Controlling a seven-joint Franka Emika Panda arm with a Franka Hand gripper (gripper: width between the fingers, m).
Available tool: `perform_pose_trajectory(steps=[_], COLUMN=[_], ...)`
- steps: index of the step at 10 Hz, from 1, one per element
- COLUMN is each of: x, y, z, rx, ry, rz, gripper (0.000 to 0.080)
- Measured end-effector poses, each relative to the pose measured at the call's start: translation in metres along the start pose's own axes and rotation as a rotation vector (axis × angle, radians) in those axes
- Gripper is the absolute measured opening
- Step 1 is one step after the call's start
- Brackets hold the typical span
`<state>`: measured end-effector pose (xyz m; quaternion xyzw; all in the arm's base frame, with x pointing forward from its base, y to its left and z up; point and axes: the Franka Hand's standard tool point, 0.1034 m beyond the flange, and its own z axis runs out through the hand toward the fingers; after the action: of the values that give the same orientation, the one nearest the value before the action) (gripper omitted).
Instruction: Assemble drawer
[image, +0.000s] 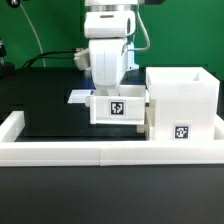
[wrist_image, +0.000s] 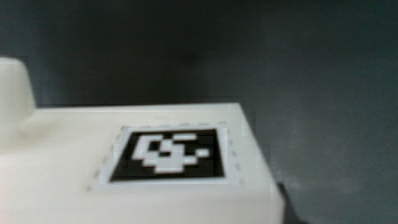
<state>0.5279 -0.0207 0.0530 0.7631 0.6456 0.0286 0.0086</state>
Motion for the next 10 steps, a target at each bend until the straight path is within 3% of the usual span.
perform_pose_trajectory(steps=[4,8,9,10], x=[0.014,0.014,0.014,0.012], y=[0.001,0.001,0.001,-0.002], z=[-0.002,-0.001,-0.001,-0.001], rx=[0.008,0.009,0.013,0.035], ry=[-0.001,-0.002,-0.002,-0.008], rz=[0.004,0.004,0.005,0.007], gripper=[0.0042,0.0042,0.0042,0.0042])
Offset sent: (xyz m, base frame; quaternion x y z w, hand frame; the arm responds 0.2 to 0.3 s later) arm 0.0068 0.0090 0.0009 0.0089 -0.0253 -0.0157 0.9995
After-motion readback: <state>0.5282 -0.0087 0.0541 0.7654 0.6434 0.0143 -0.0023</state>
